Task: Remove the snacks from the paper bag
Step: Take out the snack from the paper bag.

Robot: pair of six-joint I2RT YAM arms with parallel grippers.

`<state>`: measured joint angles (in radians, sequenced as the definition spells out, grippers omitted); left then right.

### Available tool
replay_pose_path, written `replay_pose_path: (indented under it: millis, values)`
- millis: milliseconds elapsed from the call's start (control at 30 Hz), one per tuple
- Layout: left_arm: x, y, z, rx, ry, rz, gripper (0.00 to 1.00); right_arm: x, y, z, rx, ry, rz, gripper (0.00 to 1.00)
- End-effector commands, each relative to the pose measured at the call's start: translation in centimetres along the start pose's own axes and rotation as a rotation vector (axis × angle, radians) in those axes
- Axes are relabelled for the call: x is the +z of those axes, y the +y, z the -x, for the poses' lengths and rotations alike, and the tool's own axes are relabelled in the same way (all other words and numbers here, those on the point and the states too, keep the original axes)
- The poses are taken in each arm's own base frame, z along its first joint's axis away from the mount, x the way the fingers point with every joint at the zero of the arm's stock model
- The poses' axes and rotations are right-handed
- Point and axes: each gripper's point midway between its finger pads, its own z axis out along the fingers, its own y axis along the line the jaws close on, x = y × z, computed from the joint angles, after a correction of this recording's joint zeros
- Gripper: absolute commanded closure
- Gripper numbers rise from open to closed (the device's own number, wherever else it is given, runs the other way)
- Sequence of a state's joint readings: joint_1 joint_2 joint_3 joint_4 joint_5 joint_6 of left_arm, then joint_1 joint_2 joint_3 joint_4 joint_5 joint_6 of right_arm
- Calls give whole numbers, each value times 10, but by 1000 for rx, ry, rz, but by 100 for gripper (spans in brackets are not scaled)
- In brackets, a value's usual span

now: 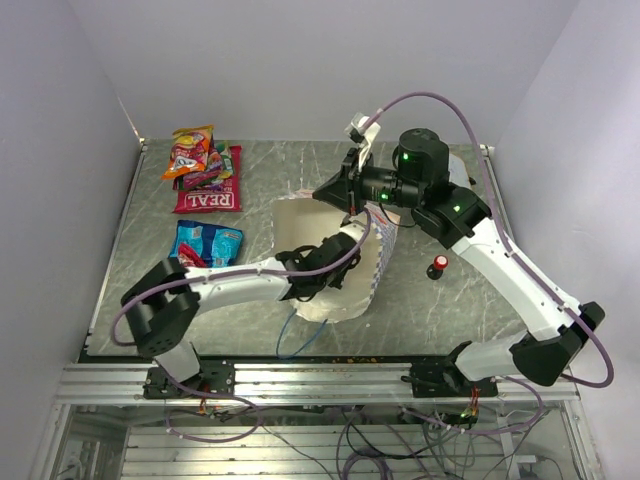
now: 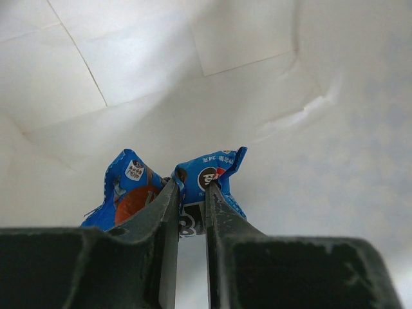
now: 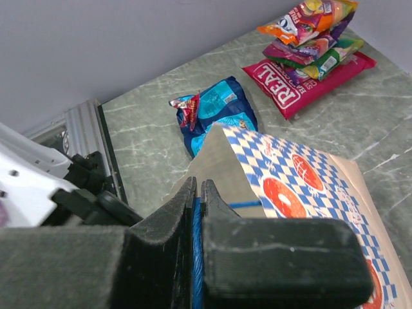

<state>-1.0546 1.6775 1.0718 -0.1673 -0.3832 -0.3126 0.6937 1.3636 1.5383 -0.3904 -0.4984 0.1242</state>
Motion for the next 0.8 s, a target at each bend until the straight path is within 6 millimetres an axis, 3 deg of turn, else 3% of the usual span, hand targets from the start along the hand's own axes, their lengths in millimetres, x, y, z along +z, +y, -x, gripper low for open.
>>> replay_pose_path:
  millis: [0,400,767]
  values:
    - [-34,3,11,-56,-31,-2,93,-8,-3,7,-16,-28,-40,100]
    - [-126,-11,55,-66,-172,-208,93,0,-16,6,21,-16,-98,100]
    - [-201,16,82,-77,-284,-242,93,3,-24,1,17,-10,-126,100]
